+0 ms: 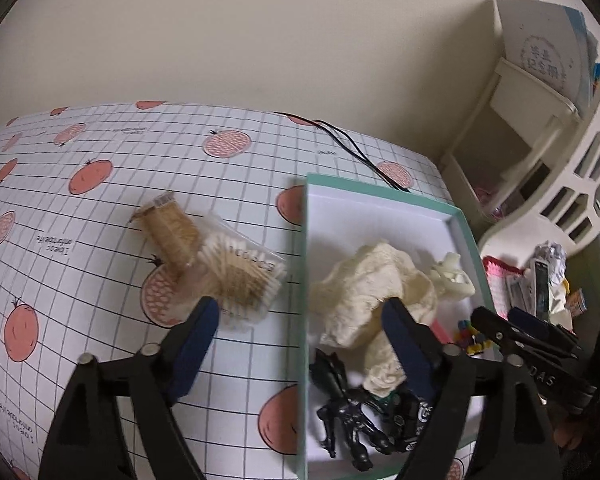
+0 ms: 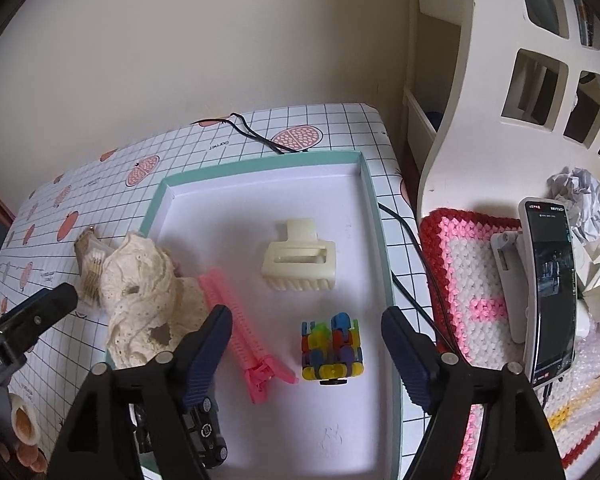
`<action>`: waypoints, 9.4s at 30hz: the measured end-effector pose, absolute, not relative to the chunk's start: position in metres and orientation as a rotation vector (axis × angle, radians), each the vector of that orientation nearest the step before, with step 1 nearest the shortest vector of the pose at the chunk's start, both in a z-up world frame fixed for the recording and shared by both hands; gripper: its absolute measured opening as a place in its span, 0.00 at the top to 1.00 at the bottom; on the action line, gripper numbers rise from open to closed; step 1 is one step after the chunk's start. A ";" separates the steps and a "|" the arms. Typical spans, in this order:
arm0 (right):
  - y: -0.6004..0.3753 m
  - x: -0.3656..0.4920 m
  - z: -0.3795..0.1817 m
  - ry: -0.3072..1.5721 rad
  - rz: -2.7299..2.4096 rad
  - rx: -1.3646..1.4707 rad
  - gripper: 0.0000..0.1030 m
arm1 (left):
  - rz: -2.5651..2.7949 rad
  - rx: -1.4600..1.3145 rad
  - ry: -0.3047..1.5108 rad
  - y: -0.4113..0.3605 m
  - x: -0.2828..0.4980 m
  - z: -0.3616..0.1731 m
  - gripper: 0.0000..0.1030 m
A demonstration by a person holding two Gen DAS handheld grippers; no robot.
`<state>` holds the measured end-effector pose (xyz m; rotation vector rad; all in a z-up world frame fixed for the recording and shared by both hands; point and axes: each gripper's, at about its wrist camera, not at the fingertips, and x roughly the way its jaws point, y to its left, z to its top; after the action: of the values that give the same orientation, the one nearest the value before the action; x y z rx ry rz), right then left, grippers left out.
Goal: Organize objects
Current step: 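Move both tools toward the wafer snack packet and cotton swab bag, then grasp the wafer snack packet with left tool while right tool grasps cotton swab bag, then carry the wafer packet and cotton swab bag over the white tray, then open left tool to drop the wafer packet while right tool releases swab bag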
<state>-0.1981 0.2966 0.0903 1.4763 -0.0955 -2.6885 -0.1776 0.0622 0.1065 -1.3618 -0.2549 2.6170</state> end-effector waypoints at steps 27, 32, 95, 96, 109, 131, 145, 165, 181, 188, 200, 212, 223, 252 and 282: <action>0.290 -0.198 0.094 -0.125 -2.680 1.444 0.00 | 2.711 -1.357 -0.294 0.025 -0.187 0.111 0.00; 0.283 -0.196 0.113 -0.159 -2.707 1.387 0.00 | 2.718 -1.337 -0.373 0.000 -0.195 0.128 0.00; 0.047 -0.220 0.030 0.363 -2.374 1.302 0.05 | 2.456 -1.661 -0.227 -0.039 -0.307 0.042 0.25; 0.047 -0.220 0.029 0.367 -2.373 1.305 0.05 | 2.456 -1.662 -0.222 -0.039 -0.307 0.042 0.25; 0.040 -0.216 0.023 0.489 -2.401 1.304 0.11 | 2.473 -1.657 -0.130 -0.037 -0.307 0.043 0.26; 0.057 -0.220 0.032 0.414 -2.441 1.322 0.30 | 2.491 -1.641 -0.158 -0.051 -0.308 0.047 0.43; 0.063 -0.223 0.046 0.349 -2.467 1.310 0.32 | 2.476 -1.639 -0.203 -0.058 -0.308 0.047 0.57; 0.077 -0.214 0.097 0.217 -2.546 1.168 0.32 | 2.555 -1.462 -0.239 -0.066 -0.300 0.098 0.60; 0.141 -0.192 0.173 0.113 -2.713 1.039 0.32 | 2.572 -1.219 -0.252 -0.033 -0.274 0.165 0.60; 0.184 -0.178 0.191 0.073 -2.805 1.039 0.32 | 2.534 -1.146 -0.230 0.000 -0.257 0.185 0.60; 0.234 -0.161 0.174 0.080 -2.862 1.164 0.32 | 2.399 -1.115 -0.129 0.066 -0.235 0.191 0.60; 0.258 -0.175 0.138 0.073 -2.846 1.295 0.32 | 2.326 -1.208 -0.098 0.099 -0.236 0.160 0.60; 0.263 -0.188 0.097 0.092 -2.815 1.391 0.32 | 2.309 -1.322 -0.079 0.112 -0.247 0.116 0.60; 0.266 -0.194 0.084 0.069 -2.800 1.409 0.30 | 2.298 -1.417 -0.111 0.107 -0.252 0.096 0.54; 0.272 -0.172 0.103 -0.061 -2.798 1.389 0.21 | 2.479 -1.438 -0.215 0.071 -0.221 0.122 0.20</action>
<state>-0.1719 0.2718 0.1026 1.3887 -0.0614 -2.7980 -0.2206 0.0705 0.1219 -1.4381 -0.2152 2.4787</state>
